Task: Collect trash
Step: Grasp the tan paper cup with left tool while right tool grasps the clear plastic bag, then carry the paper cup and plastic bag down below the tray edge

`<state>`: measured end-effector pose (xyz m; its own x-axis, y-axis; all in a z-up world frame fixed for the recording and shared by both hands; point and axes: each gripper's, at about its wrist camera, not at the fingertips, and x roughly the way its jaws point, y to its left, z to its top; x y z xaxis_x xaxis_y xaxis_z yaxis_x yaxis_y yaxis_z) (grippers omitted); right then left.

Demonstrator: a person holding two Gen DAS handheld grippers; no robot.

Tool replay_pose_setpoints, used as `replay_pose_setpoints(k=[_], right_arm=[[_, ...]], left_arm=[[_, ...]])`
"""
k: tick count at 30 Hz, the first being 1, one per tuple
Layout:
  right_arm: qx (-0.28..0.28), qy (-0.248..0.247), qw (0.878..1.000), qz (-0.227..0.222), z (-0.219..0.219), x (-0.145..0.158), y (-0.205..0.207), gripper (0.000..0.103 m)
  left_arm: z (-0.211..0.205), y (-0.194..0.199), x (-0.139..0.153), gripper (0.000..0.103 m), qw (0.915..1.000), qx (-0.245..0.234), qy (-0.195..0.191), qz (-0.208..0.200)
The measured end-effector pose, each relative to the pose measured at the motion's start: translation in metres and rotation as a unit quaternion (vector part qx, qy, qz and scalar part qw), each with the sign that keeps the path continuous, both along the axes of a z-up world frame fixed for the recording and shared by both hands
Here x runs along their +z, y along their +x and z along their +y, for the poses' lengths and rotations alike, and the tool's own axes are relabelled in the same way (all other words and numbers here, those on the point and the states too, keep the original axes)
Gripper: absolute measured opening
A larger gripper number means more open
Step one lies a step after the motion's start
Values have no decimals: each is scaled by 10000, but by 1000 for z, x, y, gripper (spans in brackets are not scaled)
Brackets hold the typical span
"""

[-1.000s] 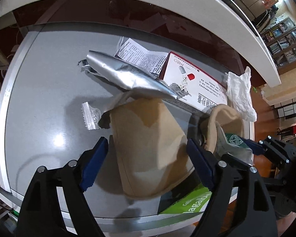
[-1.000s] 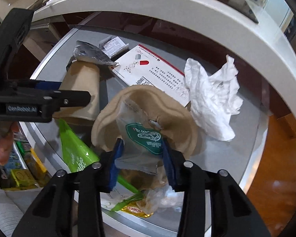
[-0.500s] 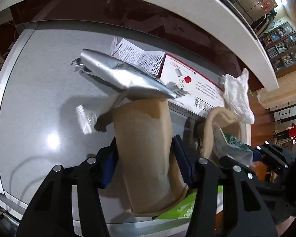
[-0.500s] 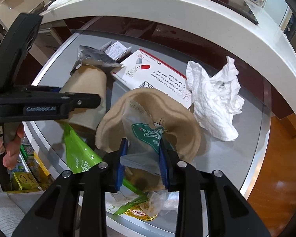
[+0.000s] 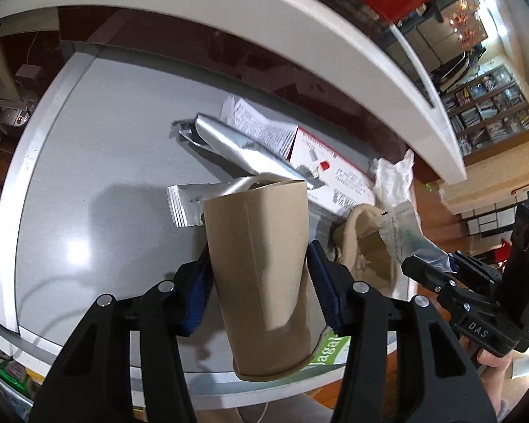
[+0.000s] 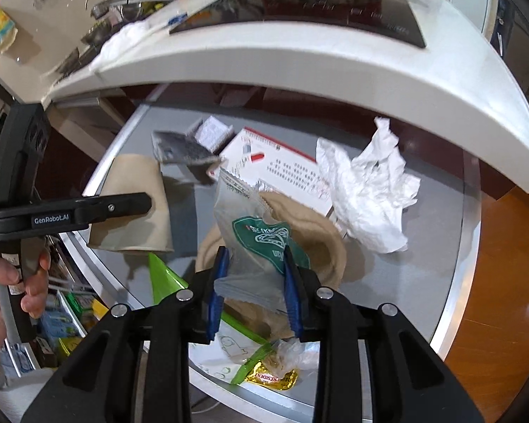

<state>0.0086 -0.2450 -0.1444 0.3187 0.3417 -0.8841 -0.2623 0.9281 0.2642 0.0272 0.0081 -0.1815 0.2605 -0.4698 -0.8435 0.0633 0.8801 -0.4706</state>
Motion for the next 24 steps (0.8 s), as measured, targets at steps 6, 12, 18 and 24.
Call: replay_pose_setpoints(k=[6,12,18,24], right_arm=[[-146,124,9994,-300,-3,26,-4,30],[-192,278,9971,-687,-3,59,-10,29],[-187,381,9928,-1119,-2,93,-23,29],[-143,550,9892,-1353,0,116,-45,29]], left_arm=[[2,-5,26,52,9994,93,-2,-347],[10,-12,67,52,9946,260,243,-980],[11,-25,110,52,9839,335,473,-1688],[11,-43,136,52,9789,164,362,-2002]])
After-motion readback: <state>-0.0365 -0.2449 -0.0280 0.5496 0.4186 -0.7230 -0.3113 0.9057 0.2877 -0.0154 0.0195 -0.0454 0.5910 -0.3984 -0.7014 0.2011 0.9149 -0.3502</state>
